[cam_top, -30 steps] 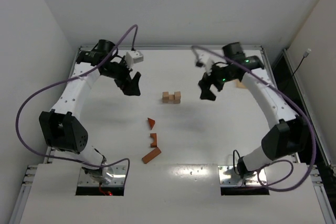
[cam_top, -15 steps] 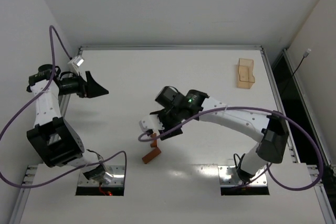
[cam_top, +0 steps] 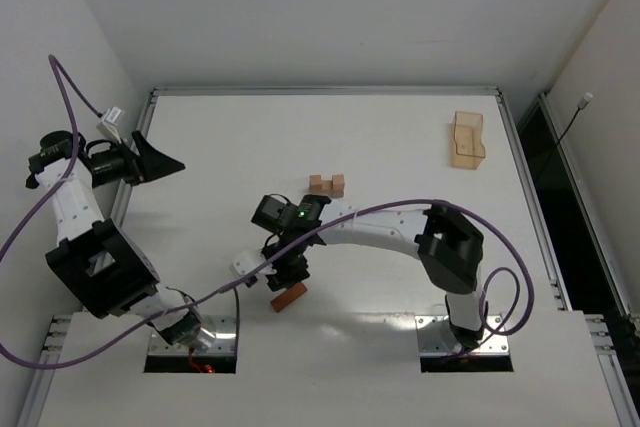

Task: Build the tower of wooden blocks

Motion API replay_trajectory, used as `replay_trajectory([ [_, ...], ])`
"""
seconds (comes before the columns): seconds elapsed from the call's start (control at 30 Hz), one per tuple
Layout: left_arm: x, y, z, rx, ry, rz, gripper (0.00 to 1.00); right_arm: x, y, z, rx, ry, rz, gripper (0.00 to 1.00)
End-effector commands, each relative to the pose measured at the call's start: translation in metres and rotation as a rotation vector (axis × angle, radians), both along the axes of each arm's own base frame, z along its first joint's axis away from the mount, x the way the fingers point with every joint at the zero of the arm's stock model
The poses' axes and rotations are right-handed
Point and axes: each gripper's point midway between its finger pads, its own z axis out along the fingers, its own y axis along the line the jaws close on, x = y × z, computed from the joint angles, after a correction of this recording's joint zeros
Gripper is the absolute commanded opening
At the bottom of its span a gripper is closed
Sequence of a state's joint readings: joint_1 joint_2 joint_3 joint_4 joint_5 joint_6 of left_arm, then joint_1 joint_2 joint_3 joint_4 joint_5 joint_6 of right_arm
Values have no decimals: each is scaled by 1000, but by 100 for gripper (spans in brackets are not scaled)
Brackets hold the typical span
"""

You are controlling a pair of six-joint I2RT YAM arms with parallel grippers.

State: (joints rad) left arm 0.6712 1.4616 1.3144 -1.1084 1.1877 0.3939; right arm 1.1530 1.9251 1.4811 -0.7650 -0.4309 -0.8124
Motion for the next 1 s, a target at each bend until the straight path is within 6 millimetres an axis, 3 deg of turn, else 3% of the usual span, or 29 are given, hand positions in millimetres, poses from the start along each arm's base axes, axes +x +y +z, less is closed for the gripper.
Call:
replay_trajectory([
  [0.0, 7, 2, 20, 4, -82, -34, 91, -11, 24, 13, 86, 104, 20, 46],
  [0.2, 14, 7, 19, 0, -80, -30, 91, -15, 13, -11, 56, 138, 16, 46],
  [0.43, 18, 11, 21, 10, -80, -24, 91, -17, 7, -24, 42, 167, 12, 44],
  [0.97, 19, 15, 33, 70, -99, 21, 93, -23, -5, -34, 23, 153, -2, 45],
])
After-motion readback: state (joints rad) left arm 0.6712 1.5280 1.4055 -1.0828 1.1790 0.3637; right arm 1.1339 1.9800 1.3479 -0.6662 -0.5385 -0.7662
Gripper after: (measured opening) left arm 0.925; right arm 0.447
